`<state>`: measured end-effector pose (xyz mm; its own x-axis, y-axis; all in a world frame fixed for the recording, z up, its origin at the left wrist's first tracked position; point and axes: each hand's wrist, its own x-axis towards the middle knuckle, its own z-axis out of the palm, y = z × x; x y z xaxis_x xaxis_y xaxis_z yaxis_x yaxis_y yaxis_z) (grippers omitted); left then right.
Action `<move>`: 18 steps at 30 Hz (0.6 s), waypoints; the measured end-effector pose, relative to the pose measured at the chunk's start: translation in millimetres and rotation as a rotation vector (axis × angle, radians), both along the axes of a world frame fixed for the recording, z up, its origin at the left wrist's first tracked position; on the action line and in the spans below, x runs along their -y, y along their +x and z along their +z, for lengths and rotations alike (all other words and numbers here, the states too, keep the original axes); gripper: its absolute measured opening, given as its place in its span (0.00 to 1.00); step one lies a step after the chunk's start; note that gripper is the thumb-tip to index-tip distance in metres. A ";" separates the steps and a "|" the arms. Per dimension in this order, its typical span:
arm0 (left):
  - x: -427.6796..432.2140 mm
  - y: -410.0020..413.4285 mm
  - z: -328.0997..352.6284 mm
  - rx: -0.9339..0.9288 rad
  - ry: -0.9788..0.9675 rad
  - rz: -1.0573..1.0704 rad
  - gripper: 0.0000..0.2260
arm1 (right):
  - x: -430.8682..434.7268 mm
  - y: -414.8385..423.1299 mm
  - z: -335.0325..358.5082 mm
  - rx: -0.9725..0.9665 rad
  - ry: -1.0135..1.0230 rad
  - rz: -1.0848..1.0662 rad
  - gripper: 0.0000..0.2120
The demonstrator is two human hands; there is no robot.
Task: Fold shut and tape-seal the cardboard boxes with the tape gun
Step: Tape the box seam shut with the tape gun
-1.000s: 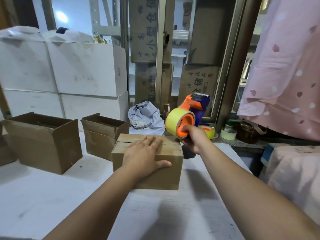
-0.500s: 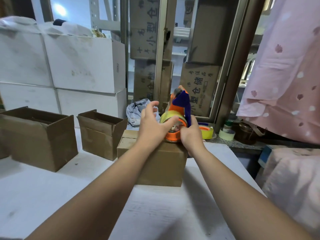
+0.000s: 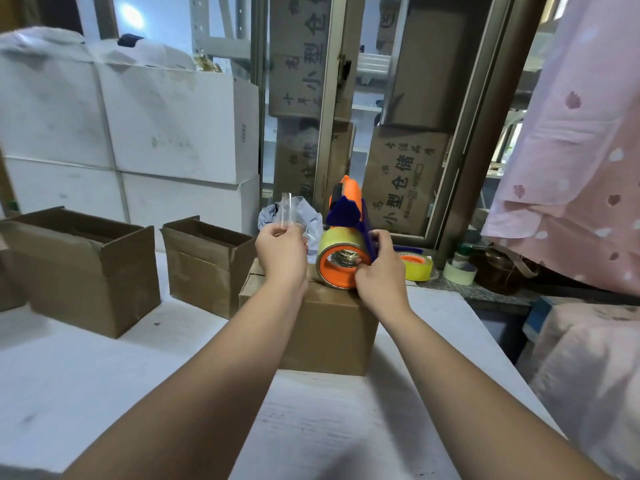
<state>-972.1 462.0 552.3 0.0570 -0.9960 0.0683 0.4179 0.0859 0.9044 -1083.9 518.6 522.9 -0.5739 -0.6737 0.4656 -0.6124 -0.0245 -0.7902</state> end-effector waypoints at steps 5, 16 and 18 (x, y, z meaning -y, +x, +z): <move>8.0 15.4 -3.5 0.045 -0.023 -0.039 0.02 | 0.3 0.5 0.8 0.026 0.008 -0.007 0.23; 14.6 47.4 -9.8 -0.022 -0.026 -0.100 0.11 | 0.0 3.3 1.3 0.041 -0.020 -0.013 0.24; 16.3 50.6 -7.6 0.010 -0.036 -0.134 0.15 | 0.5 3.0 0.8 0.057 -0.025 -0.016 0.24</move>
